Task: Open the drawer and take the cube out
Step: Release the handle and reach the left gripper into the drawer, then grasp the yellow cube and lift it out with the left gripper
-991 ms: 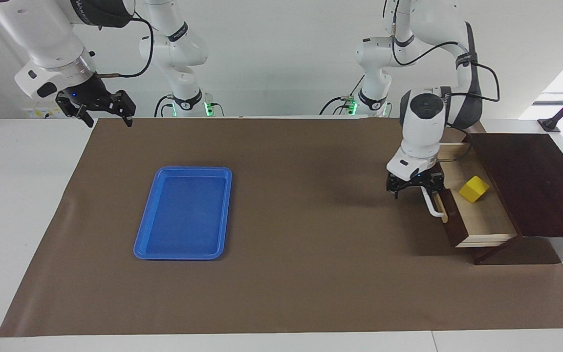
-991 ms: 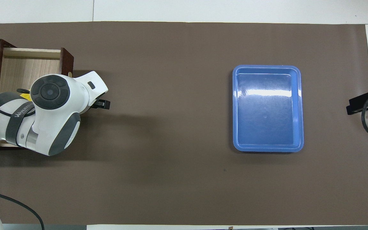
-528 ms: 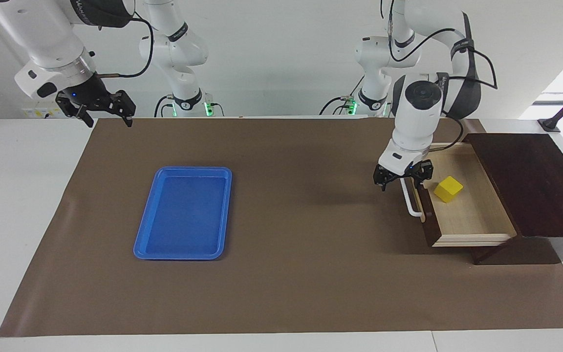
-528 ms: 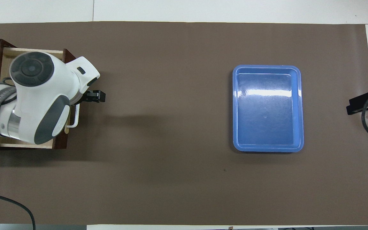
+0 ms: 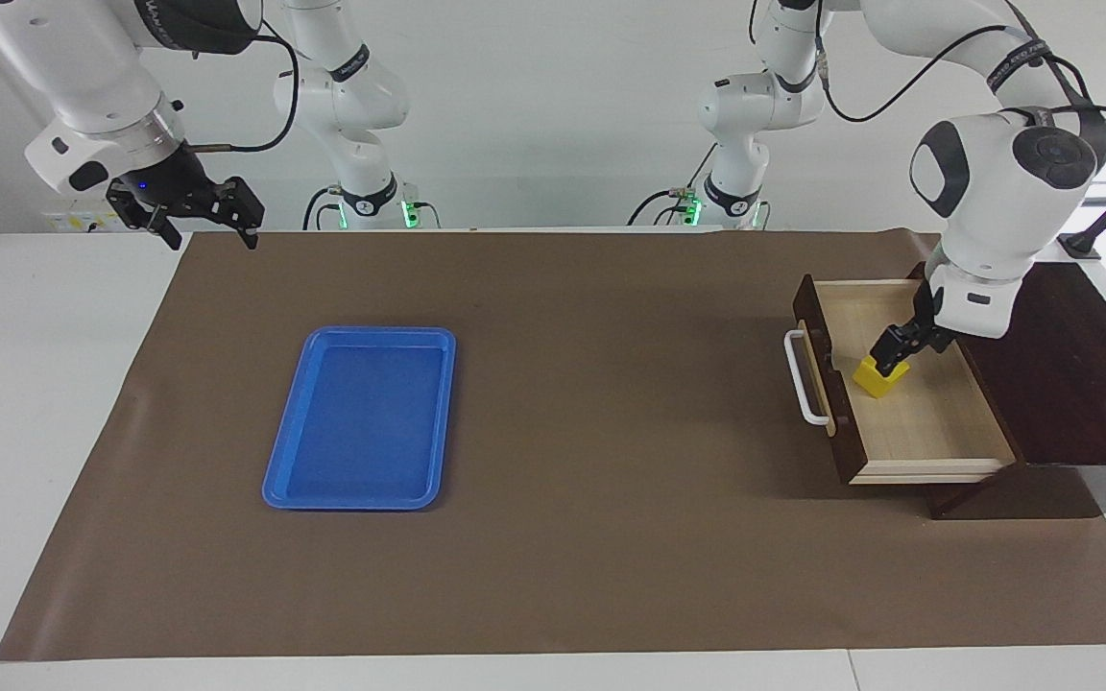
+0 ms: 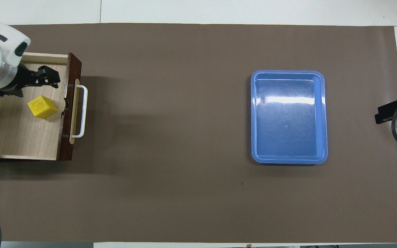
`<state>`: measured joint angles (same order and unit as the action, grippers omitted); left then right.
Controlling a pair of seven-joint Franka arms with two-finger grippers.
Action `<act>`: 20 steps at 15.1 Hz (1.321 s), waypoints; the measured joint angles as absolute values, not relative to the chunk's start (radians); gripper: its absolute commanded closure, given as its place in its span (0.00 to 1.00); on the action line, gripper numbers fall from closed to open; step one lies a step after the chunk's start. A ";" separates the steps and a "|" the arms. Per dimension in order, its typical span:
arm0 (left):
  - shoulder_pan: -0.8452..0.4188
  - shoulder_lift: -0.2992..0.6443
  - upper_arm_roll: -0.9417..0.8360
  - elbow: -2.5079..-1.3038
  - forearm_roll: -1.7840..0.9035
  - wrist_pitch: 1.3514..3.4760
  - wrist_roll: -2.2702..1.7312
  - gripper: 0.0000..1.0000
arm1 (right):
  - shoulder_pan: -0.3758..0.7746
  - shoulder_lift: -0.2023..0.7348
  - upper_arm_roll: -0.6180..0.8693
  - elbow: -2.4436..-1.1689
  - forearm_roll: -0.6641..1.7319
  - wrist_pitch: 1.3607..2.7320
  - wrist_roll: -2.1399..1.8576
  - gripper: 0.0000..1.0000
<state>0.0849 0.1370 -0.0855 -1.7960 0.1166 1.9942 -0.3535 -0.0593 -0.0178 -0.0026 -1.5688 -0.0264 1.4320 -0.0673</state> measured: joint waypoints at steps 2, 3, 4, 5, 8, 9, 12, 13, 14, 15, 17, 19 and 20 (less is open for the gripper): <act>0.086 0.121 -0.090 -1.896 0.114 2.090 -0.395 0.00 | -0.059 -0.018 -0.003 -1.569 -0.026 1.432 -0.067 0.00; 0.085 0.114 -0.094 -1.924 0.114 2.109 -0.428 0.00 | -0.059 -0.018 -0.003 -1.569 -0.026 1.432 -0.067 0.00; 0.084 0.110 -0.098 -1.942 0.114 2.118 -0.463 0.00 | -0.059 -0.018 -0.003 -1.569 -0.026 1.432 -0.067 0.00; 0.083 0.107 -0.101 -1.951 0.114 2.123 -0.489 0.09 | -0.059 -0.018 -0.003 -1.569 -0.026 1.432 -0.067 0.00; 0.083 0.106 -0.101 -1.956 0.114 2.125 -0.527 1.00 | -0.059 -0.018 -0.002 -1.569 -0.026 1.432 -0.067 0.00; 0.083 0.106 -0.101 -1.956 0.114 2.127 -0.529 1.00 | -0.059 -0.018 -0.002 -1.569 -0.026 1.432 -0.067 0.00; 0.084 0.106 -0.100 -1.949 0.114 2.128 -0.529 1.00 | -0.059 -0.018 -0.002 -1.569 -0.026 1.432 -0.067 0.00; 0.083 0.107 -0.101 -1.937 0.114 2.125 -0.529 1.00 | -0.059 -0.018 -0.002 -1.569 -0.025 1.432 -0.067 0.00; 0.081 0.110 -0.103 -1.913 0.112 2.109 -0.530 1.00 | -0.059 -0.018 -0.003 -1.569 -0.019 1.432 -0.067 0.00; 0.074 0.117 -0.105 -1.871 0.104 2.067 -0.535 1.00 | -0.059 -0.018 -0.004 -1.569 -0.010 1.432 -0.067 0.00; 0.040 0.133 -0.107 -1.741 0.055 1.934 -0.577 1.00 | -0.060 -0.018 -0.008 -1.573 0.020 1.431 -0.055 0.00; -0.019 0.137 -0.110 -1.644 0.021 1.843 -0.725 1.00 | -0.062 -0.021 -0.011 -1.592 0.080 1.418 0.070 0.00; -0.054 0.137 -0.114 -1.623 0.011 1.826 -0.819 1.00 | -0.060 -0.025 -0.010 -1.610 0.113 1.415 0.156 0.00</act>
